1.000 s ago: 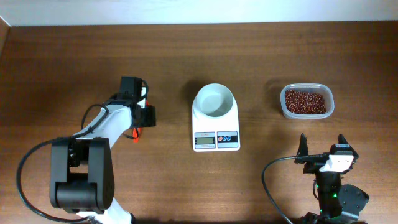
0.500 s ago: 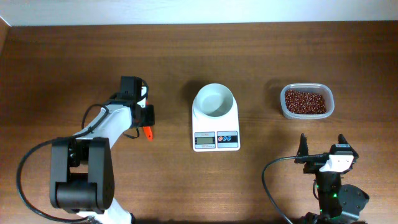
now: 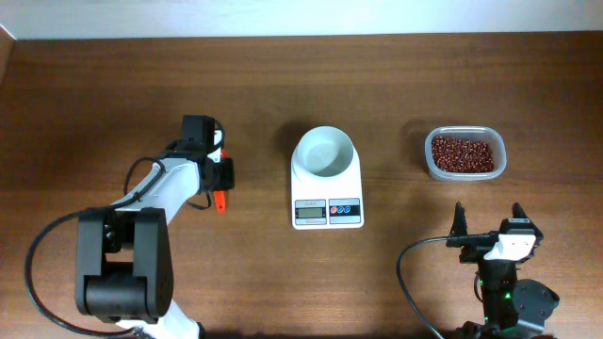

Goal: Scoop item into bowl and weigh 50g on scale
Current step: 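Move left gripper down over red scoop and grasp its handle, then lift red scoop with left gripper toward center above scale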

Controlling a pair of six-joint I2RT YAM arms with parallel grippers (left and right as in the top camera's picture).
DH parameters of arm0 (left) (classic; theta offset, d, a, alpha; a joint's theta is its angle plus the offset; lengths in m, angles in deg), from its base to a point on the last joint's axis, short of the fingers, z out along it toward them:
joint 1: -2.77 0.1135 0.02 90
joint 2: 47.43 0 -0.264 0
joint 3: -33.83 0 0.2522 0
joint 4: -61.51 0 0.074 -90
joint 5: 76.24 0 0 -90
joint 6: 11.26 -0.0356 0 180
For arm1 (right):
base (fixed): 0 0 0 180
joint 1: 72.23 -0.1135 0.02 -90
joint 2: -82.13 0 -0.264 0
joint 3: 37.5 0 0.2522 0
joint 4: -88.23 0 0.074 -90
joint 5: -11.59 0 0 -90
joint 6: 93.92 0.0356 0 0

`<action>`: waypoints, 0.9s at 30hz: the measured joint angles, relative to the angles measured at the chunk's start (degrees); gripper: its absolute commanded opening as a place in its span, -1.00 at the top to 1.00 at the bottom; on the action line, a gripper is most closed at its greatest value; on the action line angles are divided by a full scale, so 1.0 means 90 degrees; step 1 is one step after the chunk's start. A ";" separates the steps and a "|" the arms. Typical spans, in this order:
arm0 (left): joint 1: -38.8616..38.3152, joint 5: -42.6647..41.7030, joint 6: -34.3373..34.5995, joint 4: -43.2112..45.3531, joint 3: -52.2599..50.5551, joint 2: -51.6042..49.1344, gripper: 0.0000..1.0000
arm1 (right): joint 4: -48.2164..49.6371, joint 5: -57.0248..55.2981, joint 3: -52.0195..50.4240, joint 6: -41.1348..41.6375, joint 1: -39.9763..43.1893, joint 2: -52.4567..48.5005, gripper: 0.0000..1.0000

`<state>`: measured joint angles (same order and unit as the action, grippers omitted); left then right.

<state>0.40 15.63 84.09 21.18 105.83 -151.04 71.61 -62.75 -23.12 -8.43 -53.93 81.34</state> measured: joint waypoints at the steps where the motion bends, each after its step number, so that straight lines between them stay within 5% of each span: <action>1: 0.0000 0.0000 0.0000 -0.0075 0.0000 -0.0002 0.44 | 0.0000 0.0000 0.0000 0.0000 0.0002 0.0000 -0.97; 13: 0.0000 0.0347 0.0197 0.0112 0.0000 -0.0002 0.29 | 0.0000 0.0000 0.0000 0.0002 0.0002 0.0000 -0.98; 27: 0.0000 0.0391 0.0243 0.0199 0.0000 -0.0002 0.74 | 0.0000 0.0000 0.0000 0.0000 0.0002 0.0000 -0.98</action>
<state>0.40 19.15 86.27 22.98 105.83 -151.06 71.61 -62.75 -23.12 -8.43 -53.91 81.34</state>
